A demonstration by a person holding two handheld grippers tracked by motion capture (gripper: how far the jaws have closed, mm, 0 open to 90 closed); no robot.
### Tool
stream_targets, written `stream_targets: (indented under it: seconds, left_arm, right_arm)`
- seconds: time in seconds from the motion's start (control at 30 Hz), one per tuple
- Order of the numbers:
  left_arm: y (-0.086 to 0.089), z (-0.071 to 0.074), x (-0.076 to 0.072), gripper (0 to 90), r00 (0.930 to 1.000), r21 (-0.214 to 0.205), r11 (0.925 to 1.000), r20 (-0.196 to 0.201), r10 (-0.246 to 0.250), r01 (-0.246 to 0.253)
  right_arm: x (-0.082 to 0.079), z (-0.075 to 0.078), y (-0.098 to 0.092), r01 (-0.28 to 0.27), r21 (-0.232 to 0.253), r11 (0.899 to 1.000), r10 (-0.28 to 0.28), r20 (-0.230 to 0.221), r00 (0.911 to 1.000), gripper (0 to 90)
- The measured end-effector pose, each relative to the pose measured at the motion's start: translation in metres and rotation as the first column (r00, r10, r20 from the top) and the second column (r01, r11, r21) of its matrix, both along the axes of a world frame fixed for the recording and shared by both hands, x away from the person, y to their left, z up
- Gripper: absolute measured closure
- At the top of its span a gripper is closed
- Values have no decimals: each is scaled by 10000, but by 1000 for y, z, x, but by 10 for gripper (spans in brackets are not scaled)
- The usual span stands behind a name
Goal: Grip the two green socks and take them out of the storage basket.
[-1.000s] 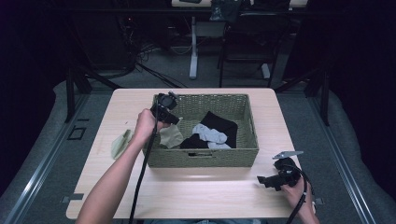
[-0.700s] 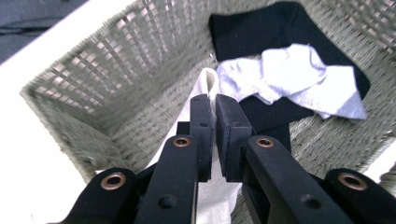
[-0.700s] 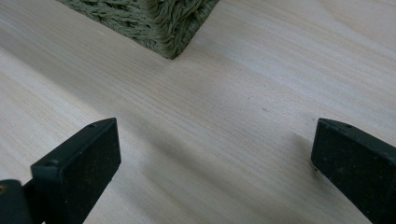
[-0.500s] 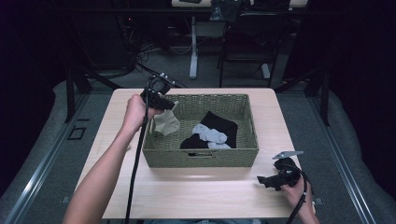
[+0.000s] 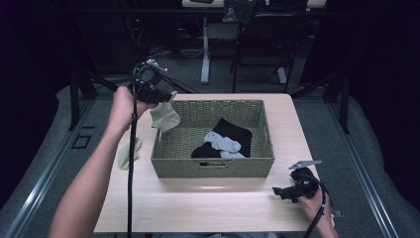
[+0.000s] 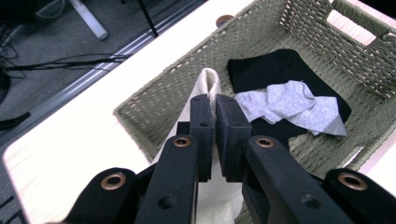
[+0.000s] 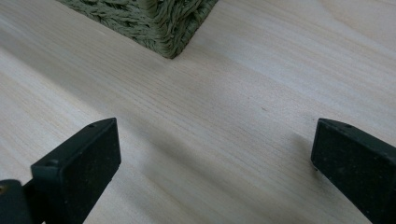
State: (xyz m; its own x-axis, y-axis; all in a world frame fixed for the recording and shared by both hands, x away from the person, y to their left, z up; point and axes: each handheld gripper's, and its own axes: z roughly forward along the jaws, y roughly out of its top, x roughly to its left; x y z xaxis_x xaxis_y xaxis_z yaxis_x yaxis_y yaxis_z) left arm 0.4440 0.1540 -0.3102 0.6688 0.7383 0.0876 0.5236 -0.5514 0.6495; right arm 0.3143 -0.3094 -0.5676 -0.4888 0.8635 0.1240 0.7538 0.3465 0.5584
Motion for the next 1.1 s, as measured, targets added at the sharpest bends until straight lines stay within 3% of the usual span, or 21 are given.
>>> stream_targets:
  seconds: [0.3, 0.53, 0.73, 0.9, 1.1]
  left_arm:
    - [38, 12, -18, 858, 9974, -10, 9983, 412, 586, -586]
    - [70, 6, -25, 857, 9939, -102, 9944, 328, 1054, -1051]
    - [92, -18, -26, 856, 9875, 113, 9875, 88, 1572, -1573]
    - [110, -48, -24, 854, 9783, 405, 9776, -119, 2071, -2064]
    - [124, -85, -18, 854, 9671, 364, 9699, -753, 2428, -2407]
  right_arm:
    - [0, 0, 0, -24, -22, 10000, 24, -21, 10000, 8]
    - [1, -1, 1, 4, -51, 10000, -4, -21, 10000, 8]
    - [0, -1, 0, 3, -32, 10000, -3, -19, 10000, 8]
    - [0, -1, 0, 47, -54, 10000, -47, -22, 10000, 8]
    - [0, -1, 1, 46, -109, 9999, -46, 2, 10000, 8]
